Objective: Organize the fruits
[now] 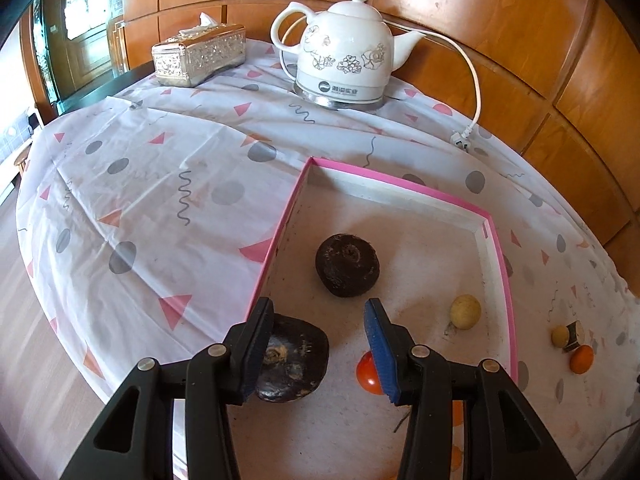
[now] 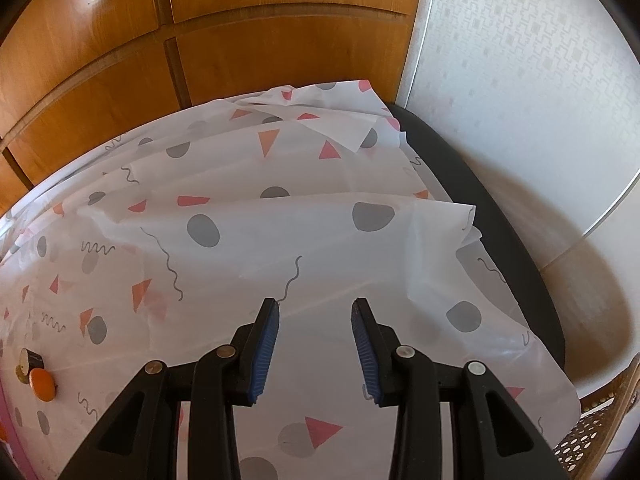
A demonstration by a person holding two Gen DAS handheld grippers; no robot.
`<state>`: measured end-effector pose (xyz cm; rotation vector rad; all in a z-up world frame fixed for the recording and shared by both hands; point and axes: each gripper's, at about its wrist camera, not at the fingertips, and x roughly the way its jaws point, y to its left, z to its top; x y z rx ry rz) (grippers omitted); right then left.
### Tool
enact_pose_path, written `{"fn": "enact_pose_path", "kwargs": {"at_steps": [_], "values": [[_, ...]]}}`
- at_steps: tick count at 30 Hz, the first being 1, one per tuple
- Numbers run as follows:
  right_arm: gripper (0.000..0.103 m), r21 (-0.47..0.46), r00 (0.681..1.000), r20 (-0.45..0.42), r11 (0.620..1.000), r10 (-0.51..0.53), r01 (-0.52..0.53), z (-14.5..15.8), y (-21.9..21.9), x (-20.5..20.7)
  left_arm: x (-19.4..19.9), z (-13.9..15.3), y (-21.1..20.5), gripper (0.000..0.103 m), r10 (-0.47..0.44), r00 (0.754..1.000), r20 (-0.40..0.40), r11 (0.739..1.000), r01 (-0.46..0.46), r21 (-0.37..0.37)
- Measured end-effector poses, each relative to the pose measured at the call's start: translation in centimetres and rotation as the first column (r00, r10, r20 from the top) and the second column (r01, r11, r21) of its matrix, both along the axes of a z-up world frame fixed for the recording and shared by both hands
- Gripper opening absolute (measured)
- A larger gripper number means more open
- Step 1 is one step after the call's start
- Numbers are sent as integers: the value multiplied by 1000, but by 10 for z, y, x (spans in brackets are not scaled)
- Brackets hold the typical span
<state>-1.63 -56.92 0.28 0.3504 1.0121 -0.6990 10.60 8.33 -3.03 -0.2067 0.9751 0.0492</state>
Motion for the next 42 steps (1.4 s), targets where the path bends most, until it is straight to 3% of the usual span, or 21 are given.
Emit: {"fn": "enact_pose_path", "kwargs": {"at_steps": [17, 42], "values": [[38, 2, 1000, 3, 1000, -12, 12, 0, -3, -3, -18, 13, 3, 50, 68, 998, 16, 997, -68, -28], [38, 20, 998, 21, 998, -52, 51, 0, -6, -8, -39, 29, 3, 62, 95, 994, 61, 995, -95, 1]]}}
